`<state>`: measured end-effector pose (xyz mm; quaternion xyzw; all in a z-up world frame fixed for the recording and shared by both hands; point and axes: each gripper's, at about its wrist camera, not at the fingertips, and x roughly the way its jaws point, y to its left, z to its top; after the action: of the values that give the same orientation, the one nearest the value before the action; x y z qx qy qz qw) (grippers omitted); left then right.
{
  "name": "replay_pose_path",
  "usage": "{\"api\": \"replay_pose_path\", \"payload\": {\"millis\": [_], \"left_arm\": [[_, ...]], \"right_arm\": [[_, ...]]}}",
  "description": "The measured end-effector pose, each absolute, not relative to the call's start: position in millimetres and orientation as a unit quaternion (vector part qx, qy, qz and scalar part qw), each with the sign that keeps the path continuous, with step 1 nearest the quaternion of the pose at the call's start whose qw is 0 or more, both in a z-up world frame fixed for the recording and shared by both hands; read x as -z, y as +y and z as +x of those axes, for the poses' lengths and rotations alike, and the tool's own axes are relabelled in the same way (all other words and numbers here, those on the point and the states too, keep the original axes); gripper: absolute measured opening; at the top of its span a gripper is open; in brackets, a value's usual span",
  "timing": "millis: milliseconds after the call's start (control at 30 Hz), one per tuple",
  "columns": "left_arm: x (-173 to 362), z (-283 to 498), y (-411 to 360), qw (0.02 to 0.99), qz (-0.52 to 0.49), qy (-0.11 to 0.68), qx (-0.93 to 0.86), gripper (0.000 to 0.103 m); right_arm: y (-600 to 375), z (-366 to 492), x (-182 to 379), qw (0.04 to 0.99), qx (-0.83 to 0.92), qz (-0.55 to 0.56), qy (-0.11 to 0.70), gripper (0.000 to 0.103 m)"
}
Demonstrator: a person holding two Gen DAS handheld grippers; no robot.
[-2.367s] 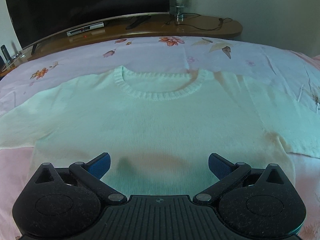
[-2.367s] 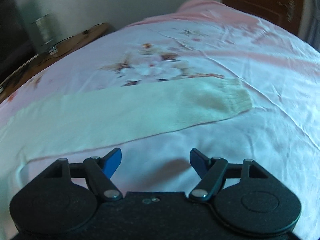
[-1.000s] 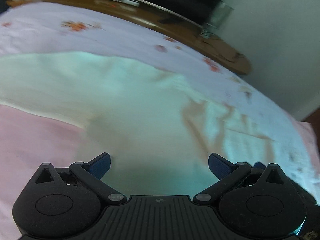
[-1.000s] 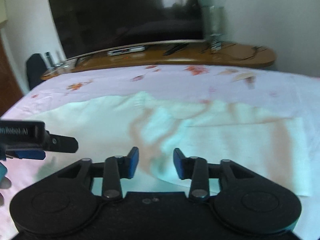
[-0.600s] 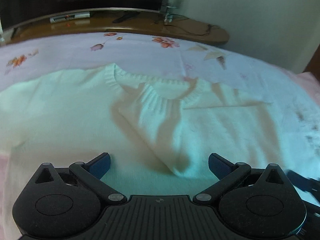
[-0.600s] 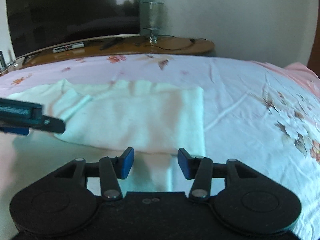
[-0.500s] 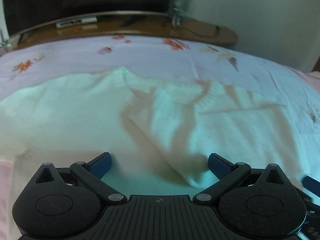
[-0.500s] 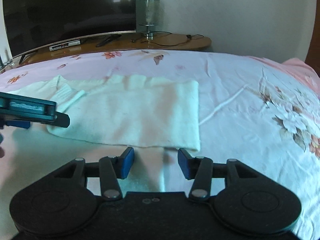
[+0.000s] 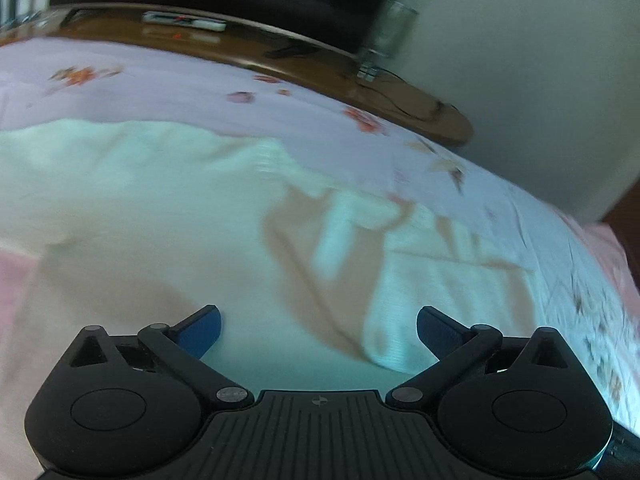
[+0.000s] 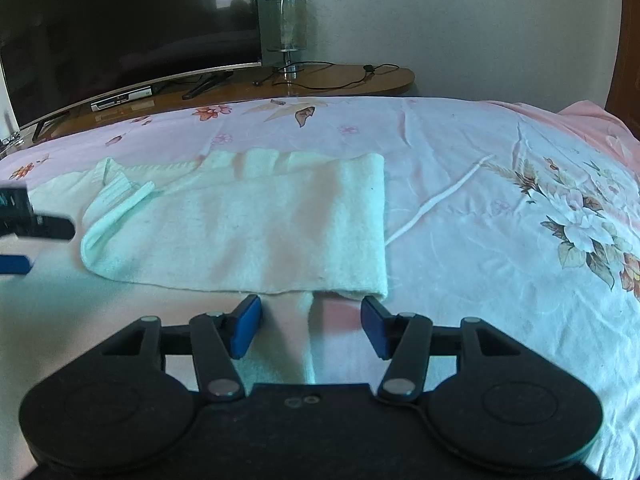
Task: Fold small clothes
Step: 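Grasp the other sleeve cuff with the left tool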
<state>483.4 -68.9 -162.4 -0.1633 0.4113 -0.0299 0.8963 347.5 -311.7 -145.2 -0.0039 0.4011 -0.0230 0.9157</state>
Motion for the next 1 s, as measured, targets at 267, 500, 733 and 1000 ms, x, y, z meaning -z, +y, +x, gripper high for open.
{"api": "replay_pose_path", "payload": {"millis": [267, 500, 733, 1000], "left_arm": [[172, 510, -92, 0.918, -0.072, 0.389, -0.015, 0.06], [168, 481, -26, 0.923, -0.184, 0.336, -0.042, 0.013], [179, 476, -1, 0.906, -0.245, 0.345, -0.018, 0.013], [147, 476, 2, 0.92, -0.265, 0.288, 0.005, 0.004]], "right_arm": [[-313, 347, 145, 0.917, 0.026, 0.005, 0.399, 0.056], [-315, 347, 145, 0.917, 0.027, 0.011, 0.397, 0.056], [-316, 352, 148, 0.917, 0.04, 0.019, 0.397, 0.058], [-316, 349, 147, 0.916, 0.056, 0.013, 0.397, 0.065]]}}
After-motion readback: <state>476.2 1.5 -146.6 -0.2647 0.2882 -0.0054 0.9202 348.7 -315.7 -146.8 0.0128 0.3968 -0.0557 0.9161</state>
